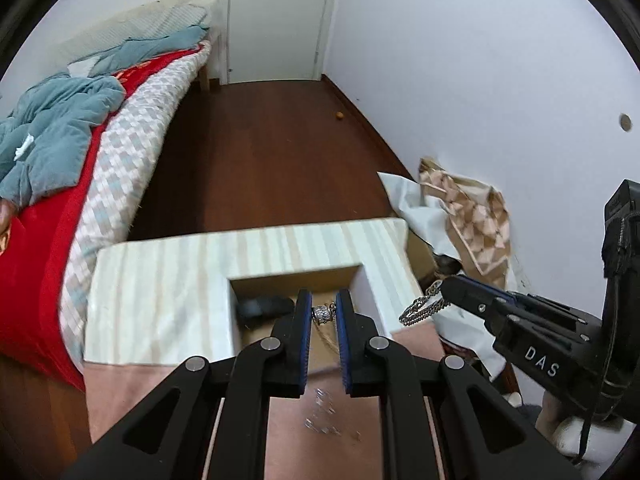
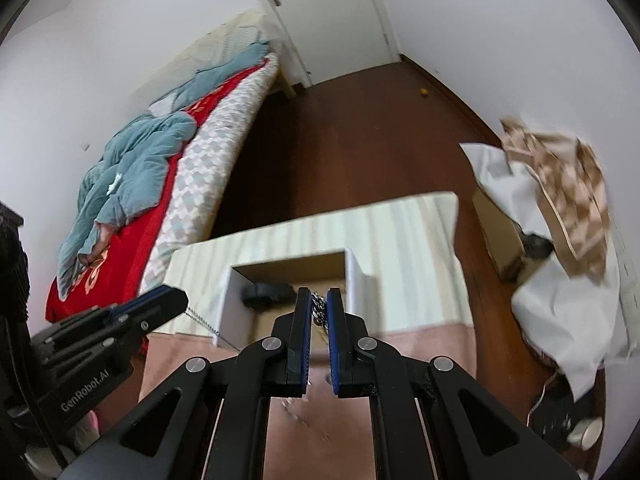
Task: Organize jewelry
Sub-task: 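Lower both held items into the white box and open both tools, then lift both open tools away from the box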
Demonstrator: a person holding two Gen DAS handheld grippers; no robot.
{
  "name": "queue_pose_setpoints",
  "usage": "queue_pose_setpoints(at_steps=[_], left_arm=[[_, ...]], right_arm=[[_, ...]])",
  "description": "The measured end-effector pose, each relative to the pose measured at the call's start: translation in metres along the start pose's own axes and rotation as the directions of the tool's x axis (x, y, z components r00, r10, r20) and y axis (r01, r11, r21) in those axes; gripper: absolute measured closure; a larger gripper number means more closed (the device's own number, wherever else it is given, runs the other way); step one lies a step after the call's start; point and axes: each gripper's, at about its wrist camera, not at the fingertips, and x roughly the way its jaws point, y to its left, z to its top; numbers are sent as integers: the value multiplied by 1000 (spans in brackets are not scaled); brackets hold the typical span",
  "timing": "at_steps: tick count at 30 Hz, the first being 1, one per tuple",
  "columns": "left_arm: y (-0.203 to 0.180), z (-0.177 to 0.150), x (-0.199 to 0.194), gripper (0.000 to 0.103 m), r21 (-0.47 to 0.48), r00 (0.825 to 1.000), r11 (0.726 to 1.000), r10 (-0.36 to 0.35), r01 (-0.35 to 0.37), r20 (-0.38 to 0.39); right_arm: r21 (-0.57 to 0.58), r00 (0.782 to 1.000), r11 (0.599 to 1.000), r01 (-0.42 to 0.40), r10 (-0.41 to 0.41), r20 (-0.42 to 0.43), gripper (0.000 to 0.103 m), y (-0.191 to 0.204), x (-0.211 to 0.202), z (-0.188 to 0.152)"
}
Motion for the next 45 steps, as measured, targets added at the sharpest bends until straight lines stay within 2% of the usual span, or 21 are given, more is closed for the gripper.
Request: queue_pose_setpoints(at_steps=[5,9,14,19,22,26,27,29,30,31,33,34,35,38,39,40,43,45], left_arm=[[25,7,30,94,-14,998,999,43,-44,-55],[45,-1,63,94,-36,989,996,71,-76,-132],[66,-14,96,93,-86,974,994,40,-60,-224],[75,-18,105,93,-143,965,989,5,-44,-263],[80,-17,103,92,-180,962,984,-32,-18,-272],[81,-16,93,87,-186,966,982,-35,-14,-257],[81,-15,89,83,-186,969,982,-31,-16,-246],[82,-14,82,74,-183,974,982,-5,-37,-226],[82,-14,77,65,-177,977,983,14,-53,-215],[82,-14,74,53,-171,978,983,35,-71,-207],[83,-16,65,41,-158,980,980,91,-119,-177],[82,-18,59,32,-149,978,976,134,-158,-161],[81,-19,55,30,-143,976,973,158,-180,-152],[82,-28,46,22,-128,966,961,229,-244,-122],[81,-32,45,10,-121,961,957,250,-264,-120],[79,-37,44,2,-113,956,953,268,-282,-121],[77,-49,44,2,-100,945,945,298,-312,-133],[75,-55,43,2,-102,941,940,310,-324,-133]], right_arm=[[-20,999,1000,-23,22,-50,95,16,36,23],[-17,990,999,-37,35,-134,95,21,81,32],[-46,978,999,-24,14,-210,95,28,127,35],[-96,969,995,-1,-23,-246,95,38,156,38],[-96,950,995,-28,-3,-311,95,42,170,34],[-36,907,997,-69,48,-419,94,36,180,19],[-23,899,997,-76,58,-435,92,33,179,15],[-8,901,998,-64,54,-431,78,26,173,9],[0,905,998,-58,52,-423,69,23,169,6],[-1,909,999,-50,45,-414,64,21,165,5],[-19,922,999,-26,16,-388,61,17,154,3],[-24,926,1000,-15,4,-377,55,15,148,1],[-36,931,999,5,-18,-366,51,14,143,-1],[-105,946,990,99,-126,-299,29,12,124,-6],[-129,946,982,138,-169,-278,19,12,119,-9],[-142,945,976,163,-196,-264,13,12,116,-11],[-169,932,954,246,-281,-229,5,12,110,-21],[-170,924,945,281,-314,-218,4,7,107,-27]])
